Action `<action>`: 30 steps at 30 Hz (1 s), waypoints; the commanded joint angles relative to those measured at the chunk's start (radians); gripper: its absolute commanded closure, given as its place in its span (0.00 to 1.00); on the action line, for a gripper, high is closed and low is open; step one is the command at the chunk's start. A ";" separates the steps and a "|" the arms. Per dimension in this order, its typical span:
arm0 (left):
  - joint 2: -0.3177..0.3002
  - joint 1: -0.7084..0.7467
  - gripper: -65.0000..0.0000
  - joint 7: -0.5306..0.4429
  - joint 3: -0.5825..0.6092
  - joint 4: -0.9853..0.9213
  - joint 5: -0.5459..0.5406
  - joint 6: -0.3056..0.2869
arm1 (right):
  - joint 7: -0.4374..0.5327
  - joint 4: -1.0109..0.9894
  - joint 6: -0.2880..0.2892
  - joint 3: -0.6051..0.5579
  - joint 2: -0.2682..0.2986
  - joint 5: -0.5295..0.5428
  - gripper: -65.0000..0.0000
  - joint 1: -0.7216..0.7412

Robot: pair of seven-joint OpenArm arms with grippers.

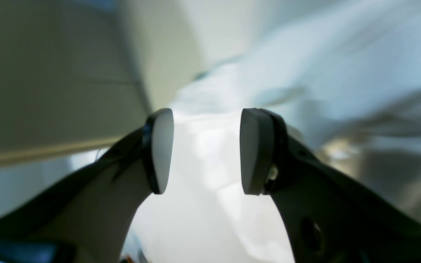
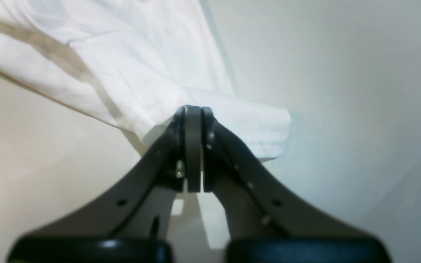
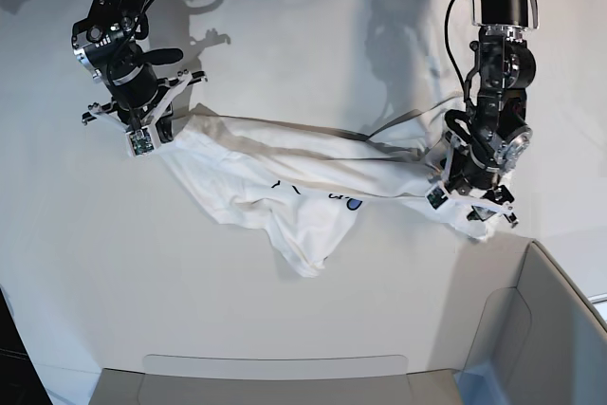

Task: Layout the t-shirt on the table in an organized manner, then fold the t-shirt properly
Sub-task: 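Grasp the shirt edge with the left gripper opposite the right gripper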

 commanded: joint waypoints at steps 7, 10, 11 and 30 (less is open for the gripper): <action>-0.007 -0.032 0.54 -0.070 -0.001 -0.089 0.077 0.022 | 0.024 0.015 -0.003 -0.001 -0.001 0.009 1.00 0.006; -0.012 -0.054 0.54 -0.079 -0.001 -0.094 0.079 0.022 | 0.024 0.015 -0.003 0.000 -0.001 0.009 1.00 0.000; -0.014 -0.061 0.54 -0.081 -0.001 -0.094 0.079 0.022 | 0.024 0.015 -0.003 0.000 -0.001 0.009 1.00 0.000; -0.035 -0.107 0.54 -0.239 -0.059 -0.226 0.197 0.022 | 0.024 0.015 -0.003 0.000 -0.001 0.009 1.00 0.006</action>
